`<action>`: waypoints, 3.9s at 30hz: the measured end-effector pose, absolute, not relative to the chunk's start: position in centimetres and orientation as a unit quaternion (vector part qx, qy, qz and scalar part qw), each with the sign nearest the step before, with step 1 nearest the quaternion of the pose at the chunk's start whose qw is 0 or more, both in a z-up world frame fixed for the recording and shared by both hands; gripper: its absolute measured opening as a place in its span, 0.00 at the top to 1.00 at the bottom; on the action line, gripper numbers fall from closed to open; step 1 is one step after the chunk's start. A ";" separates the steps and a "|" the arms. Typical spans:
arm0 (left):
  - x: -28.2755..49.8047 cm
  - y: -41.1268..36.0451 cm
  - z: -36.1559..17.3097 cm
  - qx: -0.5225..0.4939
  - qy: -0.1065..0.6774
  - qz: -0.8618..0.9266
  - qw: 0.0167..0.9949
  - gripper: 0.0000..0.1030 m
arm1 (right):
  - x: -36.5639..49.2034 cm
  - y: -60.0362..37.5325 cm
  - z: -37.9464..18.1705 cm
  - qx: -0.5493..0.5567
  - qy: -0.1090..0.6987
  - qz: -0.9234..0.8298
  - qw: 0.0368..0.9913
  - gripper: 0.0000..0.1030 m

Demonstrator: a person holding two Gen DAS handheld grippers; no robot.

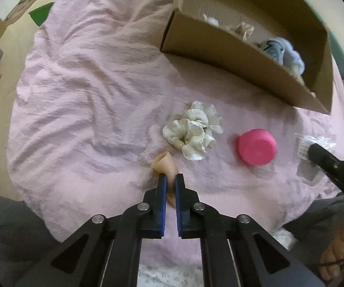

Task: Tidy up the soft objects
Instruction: 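Carry the packet and tan cone over the cardboard box with both tools, then lower both items into the box and open both tools, then move the right tool to the pink heart-shaped duck and close on it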

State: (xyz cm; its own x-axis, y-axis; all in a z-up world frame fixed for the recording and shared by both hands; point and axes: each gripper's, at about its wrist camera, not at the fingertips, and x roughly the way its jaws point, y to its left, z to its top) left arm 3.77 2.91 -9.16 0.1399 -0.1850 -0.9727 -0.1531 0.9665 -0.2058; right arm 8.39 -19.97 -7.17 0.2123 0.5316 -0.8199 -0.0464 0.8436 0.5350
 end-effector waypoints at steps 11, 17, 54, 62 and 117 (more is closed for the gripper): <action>4.3 3.0 -1.5 -0.068 0.574 -0.014 0.816 0.94 | 8.4 -21.5 -3.6 0.218 0.541 0.214 0.783 0.85; 7.2 1.8 1.8 -0.048 0.525 -0.044 0.849 0.94 | 9.7 -22.6 -0.7 0.209 0.505 0.216 0.809 0.85; 14.1 -0.5 -2.7 -0.010 0.491 -0.039 0.870 0.93 | 14.0 -21.7 -3.6 0.097 0.504 0.144 0.846 0.85; 13.9 -0.8 -2.8 -0.005 0.487 -0.040 0.872 0.93 | 14.0 -21.7 -3.6 0.094 0.504 0.141 0.847 0.85; 8.6 0.6 0.1 -0.004 0.449 -0.006 0.893 0.35 | 10.7 -22.8 -1.0 0.133 0.473 0.132 0.861 0.33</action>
